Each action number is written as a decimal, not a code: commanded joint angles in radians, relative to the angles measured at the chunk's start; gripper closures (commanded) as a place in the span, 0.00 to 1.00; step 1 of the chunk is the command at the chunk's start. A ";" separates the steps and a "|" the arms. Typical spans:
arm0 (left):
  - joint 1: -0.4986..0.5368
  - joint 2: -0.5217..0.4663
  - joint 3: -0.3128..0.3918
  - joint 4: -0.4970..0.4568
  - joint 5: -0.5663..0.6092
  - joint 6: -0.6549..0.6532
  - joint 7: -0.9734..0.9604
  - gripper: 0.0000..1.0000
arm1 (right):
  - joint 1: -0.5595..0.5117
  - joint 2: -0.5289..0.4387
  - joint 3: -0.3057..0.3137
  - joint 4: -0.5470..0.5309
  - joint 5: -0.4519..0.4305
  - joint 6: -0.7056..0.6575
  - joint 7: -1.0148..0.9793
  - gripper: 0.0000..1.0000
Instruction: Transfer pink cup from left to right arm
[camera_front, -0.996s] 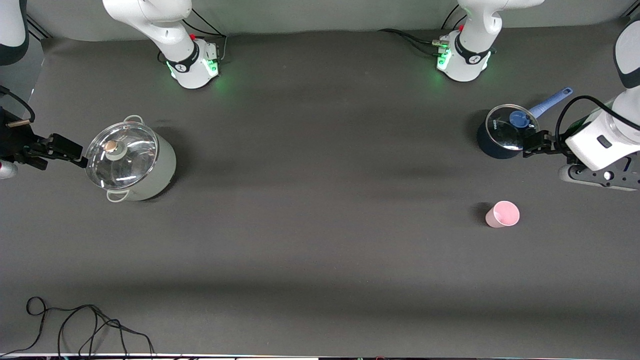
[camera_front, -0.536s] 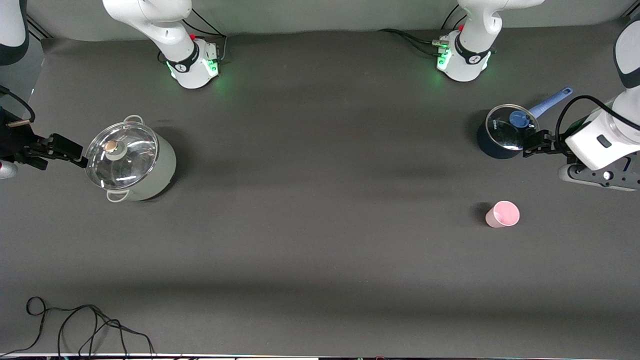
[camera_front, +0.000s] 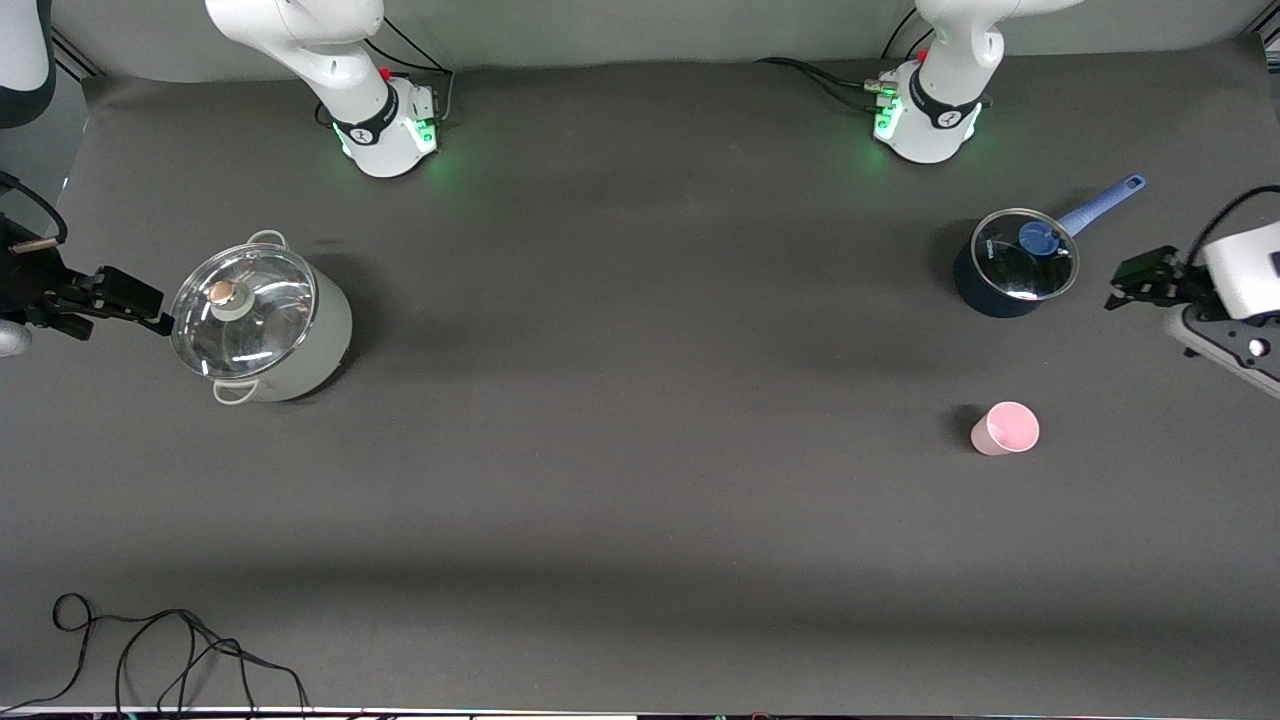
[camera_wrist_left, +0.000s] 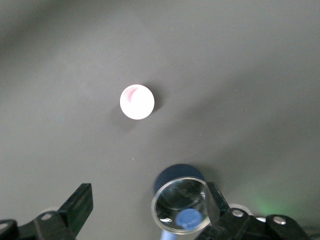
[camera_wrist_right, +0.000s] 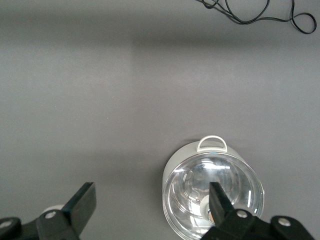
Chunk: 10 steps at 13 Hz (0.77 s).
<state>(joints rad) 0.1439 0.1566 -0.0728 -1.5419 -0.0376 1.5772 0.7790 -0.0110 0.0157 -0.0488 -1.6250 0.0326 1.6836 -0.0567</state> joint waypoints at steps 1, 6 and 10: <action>0.097 0.108 -0.004 0.081 -0.108 0.007 0.301 0.00 | 0.003 -0.003 0.000 0.014 0.006 -0.016 0.020 0.00; 0.222 0.230 -0.004 0.082 -0.303 0.041 0.690 0.01 | 0.003 0.000 0.000 0.011 0.006 -0.016 0.018 0.00; 0.298 0.357 -0.005 0.082 -0.419 0.105 0.984 0.01 | 0.003 0.003 0.000 0.011 0.006 -0.016 0.018 0.00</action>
<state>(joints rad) 0.4161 0.4530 -0.0690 -1.4860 -0.4110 1.6556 1.6347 -0.0107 0.0162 -0.0484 -1.6241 0.0326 1.6813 -0.0566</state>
